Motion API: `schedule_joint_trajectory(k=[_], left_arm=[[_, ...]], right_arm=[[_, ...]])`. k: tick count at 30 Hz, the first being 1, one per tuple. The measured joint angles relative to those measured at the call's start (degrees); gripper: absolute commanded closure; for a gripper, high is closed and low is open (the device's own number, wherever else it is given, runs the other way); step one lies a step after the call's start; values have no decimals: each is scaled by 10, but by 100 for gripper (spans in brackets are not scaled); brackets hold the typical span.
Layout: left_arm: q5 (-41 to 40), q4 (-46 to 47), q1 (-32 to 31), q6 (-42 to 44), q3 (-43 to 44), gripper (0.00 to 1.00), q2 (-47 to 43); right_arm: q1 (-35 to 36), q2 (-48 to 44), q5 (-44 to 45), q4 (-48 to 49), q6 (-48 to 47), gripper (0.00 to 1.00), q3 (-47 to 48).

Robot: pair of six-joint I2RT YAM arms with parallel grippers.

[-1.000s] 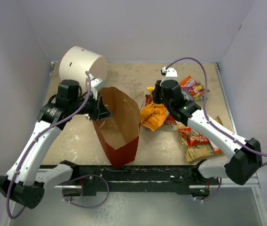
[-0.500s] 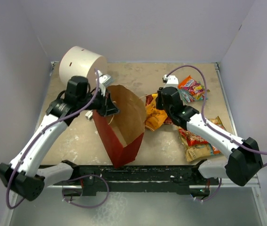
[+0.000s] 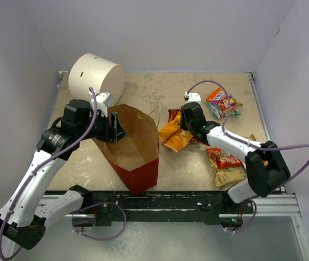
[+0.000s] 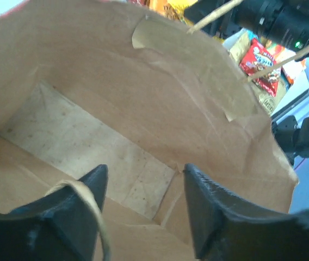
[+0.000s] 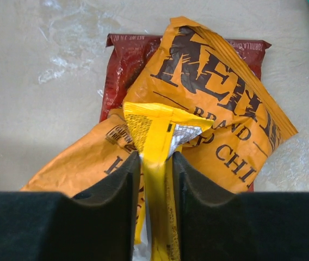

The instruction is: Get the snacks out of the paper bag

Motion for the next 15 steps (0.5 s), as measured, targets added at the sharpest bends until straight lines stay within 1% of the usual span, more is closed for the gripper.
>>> schedule_joint_trajectory(k=[1,2,3,5,8,11,15], left_arm=[[-8,-6,0,-2,8,22,0],[-17,-12,0,-7,19,8,-2],[-25,-18,0,-10,28,1,-4],[-42,-26,0,-21,43,1,-12],[-67,-49,0,-36,64,1,-28],[-99,-82,0,-56,95,1,-31],[-160,-142,0,-98,150,1,-14]], right_arm=[[-2,3,-5,-2,-3,58,0],[-2,5,-11,-3,-7,52,0],[-3,5,-16,-6,-9,46,0],[-5,3,-24,-12,-12,38,2],[-5,-2,-26,-48,-12,32,16],[-5,-9,-27,-101,-10,26,55],[-5,-35,-28,-160,-15,13,112]])
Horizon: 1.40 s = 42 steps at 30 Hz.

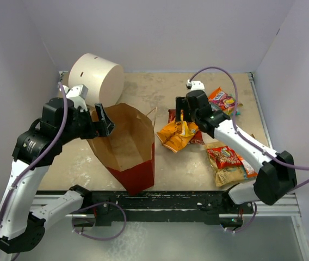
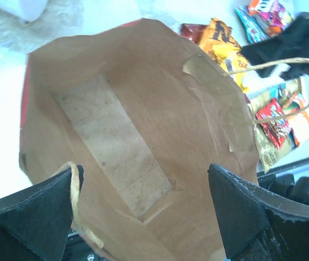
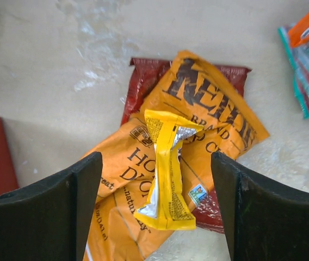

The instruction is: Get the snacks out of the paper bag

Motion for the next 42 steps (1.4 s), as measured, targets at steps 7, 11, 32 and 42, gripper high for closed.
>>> schedule_joint_trajectory(k=[7,11,32,42], left_arm=[[-71,-103,0,-90,50,1,31],[-95,-166,0,-148,50,1,30],[-238,52,0,67,404,1,92],[-270,127,0,117,404,1,74]], right_arm=[[0,-60,0,-34,-29,1,28],[0,-64,0,-56,-34,0,43],[0,-169,35,-300,-56,1,511],[0,-227,31,-314,-37,0,586]])
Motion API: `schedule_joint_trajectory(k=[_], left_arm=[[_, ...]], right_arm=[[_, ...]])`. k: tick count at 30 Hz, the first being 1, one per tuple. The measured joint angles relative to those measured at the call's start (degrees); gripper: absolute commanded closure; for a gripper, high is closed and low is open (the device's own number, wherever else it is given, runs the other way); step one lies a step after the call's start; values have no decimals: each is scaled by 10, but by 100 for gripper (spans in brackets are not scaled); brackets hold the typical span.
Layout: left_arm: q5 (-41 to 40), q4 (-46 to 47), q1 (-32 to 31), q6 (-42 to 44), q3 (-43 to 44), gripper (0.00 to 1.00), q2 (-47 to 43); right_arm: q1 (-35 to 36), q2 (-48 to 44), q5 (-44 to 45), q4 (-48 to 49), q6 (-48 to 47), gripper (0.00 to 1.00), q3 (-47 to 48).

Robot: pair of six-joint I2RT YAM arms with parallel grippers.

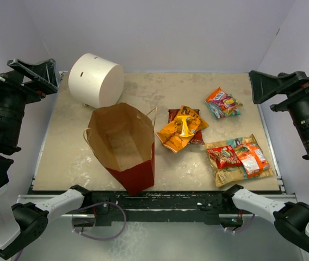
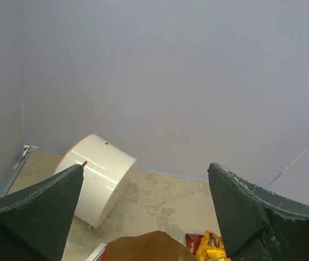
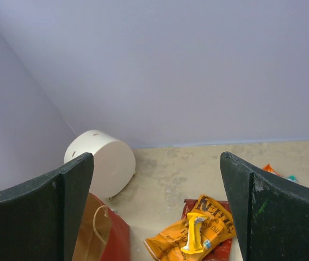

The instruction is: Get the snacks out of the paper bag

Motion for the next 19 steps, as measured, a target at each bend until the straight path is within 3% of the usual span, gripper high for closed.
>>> schedule_joint_trajectory(k=[19], left_arm=[[-22,0,0,13,-10,1,-15]], right_arm=[[0,31,7,-18,10,1,15]])
